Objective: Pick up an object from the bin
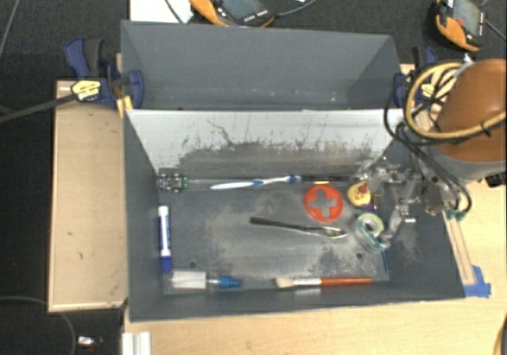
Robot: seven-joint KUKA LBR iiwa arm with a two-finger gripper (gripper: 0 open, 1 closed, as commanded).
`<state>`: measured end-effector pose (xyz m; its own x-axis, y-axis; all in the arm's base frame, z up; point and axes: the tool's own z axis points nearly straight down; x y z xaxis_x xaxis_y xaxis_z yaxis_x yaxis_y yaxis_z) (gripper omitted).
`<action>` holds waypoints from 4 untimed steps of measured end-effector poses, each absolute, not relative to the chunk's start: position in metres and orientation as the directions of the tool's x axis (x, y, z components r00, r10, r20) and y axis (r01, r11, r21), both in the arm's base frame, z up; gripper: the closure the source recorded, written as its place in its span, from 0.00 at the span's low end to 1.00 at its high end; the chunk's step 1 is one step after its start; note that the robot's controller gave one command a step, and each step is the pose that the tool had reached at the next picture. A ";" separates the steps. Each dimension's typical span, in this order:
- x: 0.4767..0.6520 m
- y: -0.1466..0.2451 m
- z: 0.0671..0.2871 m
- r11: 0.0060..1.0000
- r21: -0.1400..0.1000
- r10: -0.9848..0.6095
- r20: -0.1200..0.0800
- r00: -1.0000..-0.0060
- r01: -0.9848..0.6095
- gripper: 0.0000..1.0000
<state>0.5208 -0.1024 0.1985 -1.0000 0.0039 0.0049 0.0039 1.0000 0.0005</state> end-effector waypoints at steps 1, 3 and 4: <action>0.523 -0.102 0.203 1.000 -0.001 -0.003 -0.003 -1.000 -0.003 0.00; 0.580 -0.015 0.141 0.996 -0.006 -0.094 -0.015 -0.995 -0.094 0.00; 0.560 0.050 0.100 0.988 0.001 -0.153 -0.002 -0.988 -0.153 0.00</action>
Offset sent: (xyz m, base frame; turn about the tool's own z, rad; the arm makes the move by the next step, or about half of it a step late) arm 0.0517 0.0850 -0.1285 -0.1762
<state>0.5598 0.0497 0.1004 -0.9882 -0.1528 -0.0020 -0.1529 0.9882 0.0011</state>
